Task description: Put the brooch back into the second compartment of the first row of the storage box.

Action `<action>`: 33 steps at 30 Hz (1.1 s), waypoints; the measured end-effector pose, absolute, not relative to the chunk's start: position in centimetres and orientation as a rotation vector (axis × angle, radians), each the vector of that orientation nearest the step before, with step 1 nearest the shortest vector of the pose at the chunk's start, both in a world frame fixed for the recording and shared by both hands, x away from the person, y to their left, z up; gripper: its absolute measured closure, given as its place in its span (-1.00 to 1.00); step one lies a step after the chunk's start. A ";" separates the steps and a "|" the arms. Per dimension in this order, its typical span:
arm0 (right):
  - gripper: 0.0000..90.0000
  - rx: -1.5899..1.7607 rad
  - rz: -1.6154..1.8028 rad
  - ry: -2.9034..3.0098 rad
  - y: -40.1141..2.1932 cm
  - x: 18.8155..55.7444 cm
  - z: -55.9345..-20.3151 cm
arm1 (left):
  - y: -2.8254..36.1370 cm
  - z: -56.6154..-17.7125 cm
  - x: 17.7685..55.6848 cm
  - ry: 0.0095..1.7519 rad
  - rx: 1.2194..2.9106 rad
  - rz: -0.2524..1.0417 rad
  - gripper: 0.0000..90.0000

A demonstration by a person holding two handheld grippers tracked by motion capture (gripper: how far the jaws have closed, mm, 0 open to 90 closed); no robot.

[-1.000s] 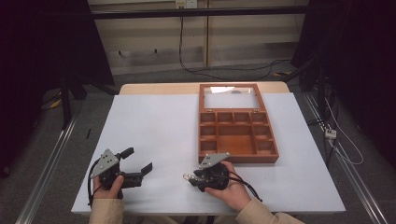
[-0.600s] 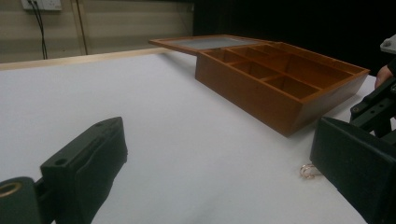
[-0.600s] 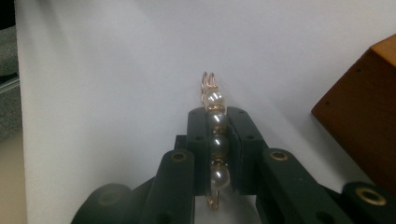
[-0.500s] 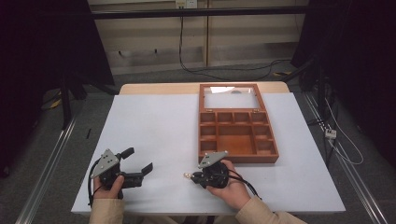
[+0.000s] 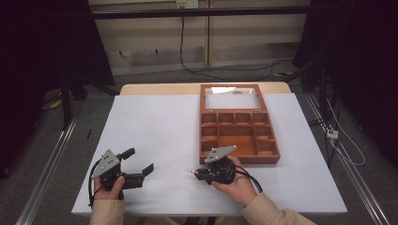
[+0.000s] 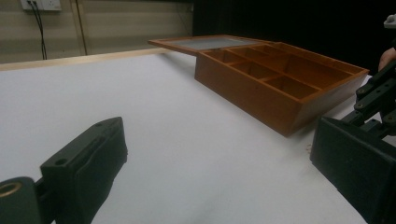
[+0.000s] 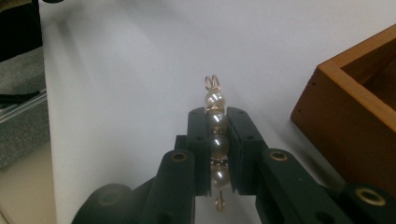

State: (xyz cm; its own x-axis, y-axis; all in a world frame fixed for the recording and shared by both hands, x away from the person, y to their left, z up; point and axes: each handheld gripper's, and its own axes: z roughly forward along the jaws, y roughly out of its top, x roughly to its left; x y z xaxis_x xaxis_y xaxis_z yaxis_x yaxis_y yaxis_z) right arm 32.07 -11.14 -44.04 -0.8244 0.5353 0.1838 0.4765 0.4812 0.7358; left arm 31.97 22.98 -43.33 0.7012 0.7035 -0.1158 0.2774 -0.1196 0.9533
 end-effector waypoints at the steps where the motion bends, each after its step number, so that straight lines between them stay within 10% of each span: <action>1: 0.80 0.902 1.280 2.644 -11.2 32.1 -44.0 | 23.0 -43.3 32.0 0.795 1.699 0.437 -0.92; 33: 0.80 0.923 1.368 2.631 -13.1 33.5 -40.7 | 22.9 -43.3 31.9 0.789 1.703 0.439 -0.92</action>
